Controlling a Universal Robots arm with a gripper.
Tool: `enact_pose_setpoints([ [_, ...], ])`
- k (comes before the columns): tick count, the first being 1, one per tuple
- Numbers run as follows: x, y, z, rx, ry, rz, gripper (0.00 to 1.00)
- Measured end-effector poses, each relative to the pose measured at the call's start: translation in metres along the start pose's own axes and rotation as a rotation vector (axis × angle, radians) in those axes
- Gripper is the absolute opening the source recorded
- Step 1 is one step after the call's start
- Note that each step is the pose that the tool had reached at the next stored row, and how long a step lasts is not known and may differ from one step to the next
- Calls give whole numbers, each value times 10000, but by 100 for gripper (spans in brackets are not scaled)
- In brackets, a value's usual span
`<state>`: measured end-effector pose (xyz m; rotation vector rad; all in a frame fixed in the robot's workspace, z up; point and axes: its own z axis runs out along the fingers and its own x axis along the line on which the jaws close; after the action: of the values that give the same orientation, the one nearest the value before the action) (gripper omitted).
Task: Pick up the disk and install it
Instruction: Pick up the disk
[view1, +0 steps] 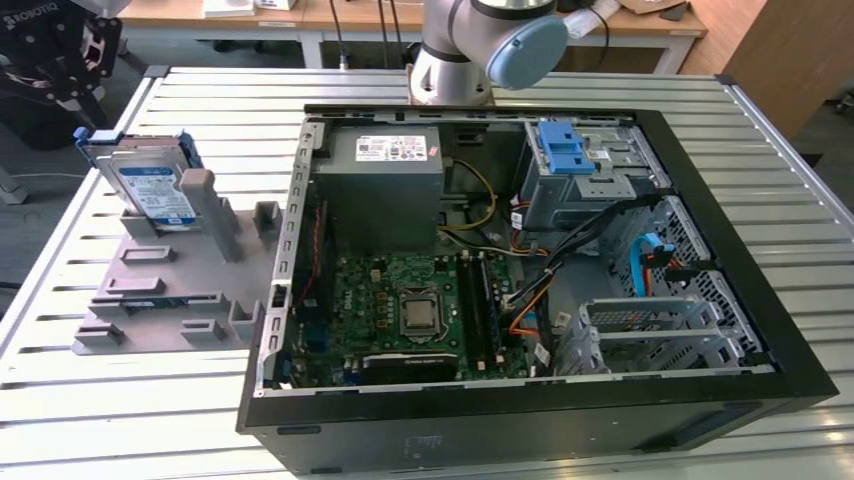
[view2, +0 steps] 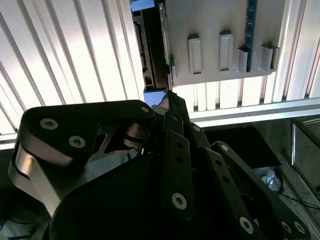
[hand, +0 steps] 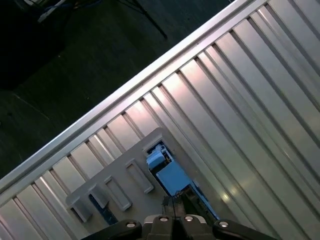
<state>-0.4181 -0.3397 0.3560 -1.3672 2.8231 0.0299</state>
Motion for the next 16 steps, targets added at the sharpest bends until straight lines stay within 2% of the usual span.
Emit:
enact_pose_setpoints([
  [10, 0, 0, 4, 60, -42, -1088, 11],
  [16, 0, 0, 5, 58, -39, -1844, 11],
])
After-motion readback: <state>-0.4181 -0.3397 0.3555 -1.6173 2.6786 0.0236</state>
